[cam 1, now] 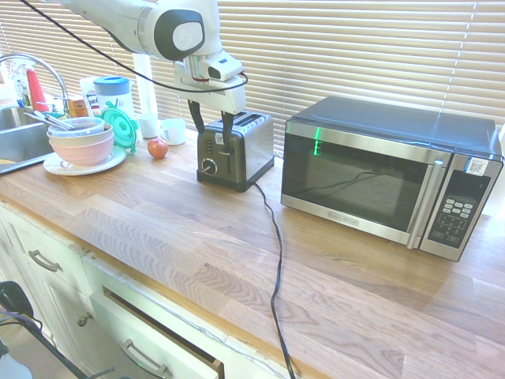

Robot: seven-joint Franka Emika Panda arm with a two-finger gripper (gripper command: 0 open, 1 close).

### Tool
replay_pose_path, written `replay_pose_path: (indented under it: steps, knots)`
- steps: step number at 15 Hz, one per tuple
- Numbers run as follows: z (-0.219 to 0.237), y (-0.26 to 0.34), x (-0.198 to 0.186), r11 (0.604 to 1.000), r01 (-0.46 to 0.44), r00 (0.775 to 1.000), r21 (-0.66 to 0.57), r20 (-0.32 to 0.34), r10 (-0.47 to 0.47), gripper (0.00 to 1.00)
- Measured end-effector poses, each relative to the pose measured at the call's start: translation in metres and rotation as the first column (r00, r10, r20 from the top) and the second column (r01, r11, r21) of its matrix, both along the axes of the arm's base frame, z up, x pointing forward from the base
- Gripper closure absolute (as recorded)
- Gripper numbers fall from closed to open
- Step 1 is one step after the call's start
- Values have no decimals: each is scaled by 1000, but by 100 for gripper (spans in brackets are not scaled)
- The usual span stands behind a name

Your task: Press the toaster

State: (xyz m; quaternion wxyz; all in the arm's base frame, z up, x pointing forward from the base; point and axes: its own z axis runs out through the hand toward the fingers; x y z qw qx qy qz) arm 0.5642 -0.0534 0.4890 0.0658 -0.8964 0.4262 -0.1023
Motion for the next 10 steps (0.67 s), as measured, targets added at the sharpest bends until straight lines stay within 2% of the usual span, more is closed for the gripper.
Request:
replay_pose_path:
  steps: [10]
  knots:
    - [0, -1, 1, 1000, 6, 1000, 6, 1, -6, 100]
